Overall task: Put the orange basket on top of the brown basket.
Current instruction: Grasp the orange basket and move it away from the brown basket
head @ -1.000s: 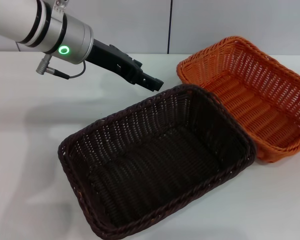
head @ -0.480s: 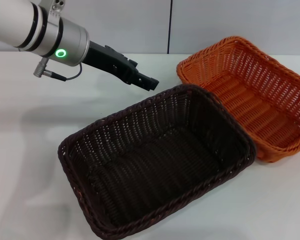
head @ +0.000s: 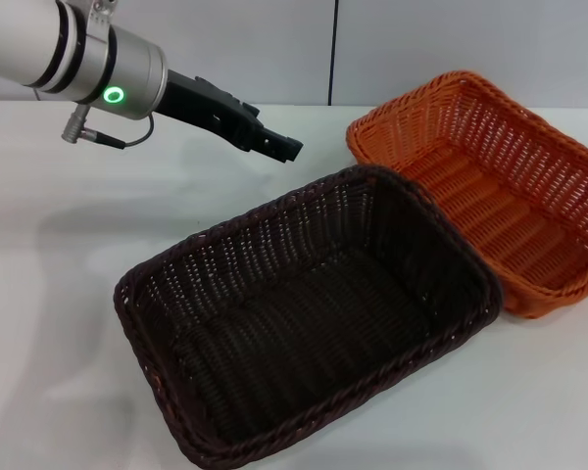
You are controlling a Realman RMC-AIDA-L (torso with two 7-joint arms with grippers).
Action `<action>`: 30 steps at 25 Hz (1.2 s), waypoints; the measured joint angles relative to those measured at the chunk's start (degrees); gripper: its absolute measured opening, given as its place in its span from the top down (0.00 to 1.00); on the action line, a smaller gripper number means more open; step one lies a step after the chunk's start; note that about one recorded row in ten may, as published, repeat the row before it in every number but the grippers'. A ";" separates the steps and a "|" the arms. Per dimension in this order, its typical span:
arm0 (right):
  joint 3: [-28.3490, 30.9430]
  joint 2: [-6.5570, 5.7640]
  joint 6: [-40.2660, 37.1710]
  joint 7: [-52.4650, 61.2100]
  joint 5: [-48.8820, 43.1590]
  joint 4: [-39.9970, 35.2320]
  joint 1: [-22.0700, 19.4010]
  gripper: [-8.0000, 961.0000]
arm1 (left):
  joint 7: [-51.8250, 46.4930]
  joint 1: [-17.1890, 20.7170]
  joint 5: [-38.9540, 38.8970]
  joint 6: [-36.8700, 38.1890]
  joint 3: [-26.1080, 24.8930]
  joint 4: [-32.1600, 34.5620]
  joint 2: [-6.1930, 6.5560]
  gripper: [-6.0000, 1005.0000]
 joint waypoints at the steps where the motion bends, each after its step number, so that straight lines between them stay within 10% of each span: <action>1: -0.06 0.00 -0.06 -1.18 -0.08 -0.02 0.56 0.37 | 0.00 -0.01 0.00 0.12 0.00 0.00 -0.05 0.14; 30: -1.63 -0.46 -6.88 9.06 -11.58 1.23 4.20 0.39 | -0.09 -0.31 -0.27 0.88 0.42 0.18 -0.73 0.14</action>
